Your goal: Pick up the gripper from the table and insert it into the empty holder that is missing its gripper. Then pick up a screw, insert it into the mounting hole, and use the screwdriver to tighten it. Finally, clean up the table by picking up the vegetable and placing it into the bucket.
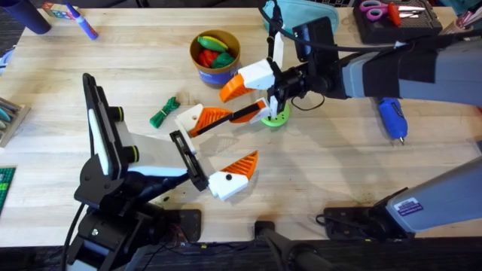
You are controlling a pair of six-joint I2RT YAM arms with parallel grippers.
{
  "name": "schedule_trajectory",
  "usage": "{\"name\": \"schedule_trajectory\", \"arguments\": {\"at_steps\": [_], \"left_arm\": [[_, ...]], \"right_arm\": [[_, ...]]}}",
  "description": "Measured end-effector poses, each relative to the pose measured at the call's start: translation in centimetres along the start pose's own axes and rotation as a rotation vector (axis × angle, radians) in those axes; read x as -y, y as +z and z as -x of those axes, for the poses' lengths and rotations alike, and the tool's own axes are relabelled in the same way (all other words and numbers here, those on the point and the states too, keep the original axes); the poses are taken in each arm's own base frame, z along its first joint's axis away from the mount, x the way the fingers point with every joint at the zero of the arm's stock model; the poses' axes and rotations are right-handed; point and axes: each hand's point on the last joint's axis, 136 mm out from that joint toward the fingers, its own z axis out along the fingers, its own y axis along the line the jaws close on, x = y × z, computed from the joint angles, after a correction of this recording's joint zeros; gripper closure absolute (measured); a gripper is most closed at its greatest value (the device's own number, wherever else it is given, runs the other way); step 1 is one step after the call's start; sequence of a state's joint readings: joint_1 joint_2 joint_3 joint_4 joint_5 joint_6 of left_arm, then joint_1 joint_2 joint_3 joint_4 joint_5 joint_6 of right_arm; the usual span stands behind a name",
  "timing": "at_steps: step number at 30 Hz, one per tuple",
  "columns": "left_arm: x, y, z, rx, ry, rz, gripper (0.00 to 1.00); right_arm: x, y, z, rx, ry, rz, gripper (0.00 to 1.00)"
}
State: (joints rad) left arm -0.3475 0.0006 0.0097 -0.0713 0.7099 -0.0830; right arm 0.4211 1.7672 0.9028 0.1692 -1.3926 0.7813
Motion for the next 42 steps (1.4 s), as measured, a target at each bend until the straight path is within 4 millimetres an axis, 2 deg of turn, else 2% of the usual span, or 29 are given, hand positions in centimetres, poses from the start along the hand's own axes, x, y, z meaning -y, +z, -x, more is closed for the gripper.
{"name": "schedule_trajectory", "arguments": {"at_steps": [5, 20, 24, 30, 36, 38, 42], "left_arm": [[0.1, 0.0, 0.1, 0.003, 0.002, -0.002, 0.014], [0.0, 0.0, 0.1, 0.003, 0.002, 0.001, 0.014], [0.0, 0.0, 0.1, 0.004, 0.002, 0.001, 0.013], [0.0, 0.0, 0.1, 0.004, 0.002, 0.001, 0.015], [0.0, 0.0, 0.1, 0.003, 0.002, 0.001, 0.015], [0.0, 0.0, 0.1, 0.004, 0.002, 0.001, 0.015], [0.0, 0.0, 0.1, 0.003, 0.002, 0.001, 0.015]], "right_arm": [[0.3, 0.1, -0.4, -0.008, 0.044, -0.005, 0.157], [0.1, 0.4, -0.6, -0.023, 0.029, 0.002, 0.161], [-0.5, 1.4, -0.8, -0.046, -0.030, 0.011, 0.291], [-0.8, 1.7, -0.7, -0.050, -0.031, 0.015, 0.337], [-0.8, 1.7, -0.7, -0.051, -0.003, 0.014, 0.479], [-0.8, 1.7, -0.7, -0.051, 0.003, 0.014, 0.565], [-0.8, 1.7, -0.7, -0.051, 0.014, 0.014, 0.602]]}}
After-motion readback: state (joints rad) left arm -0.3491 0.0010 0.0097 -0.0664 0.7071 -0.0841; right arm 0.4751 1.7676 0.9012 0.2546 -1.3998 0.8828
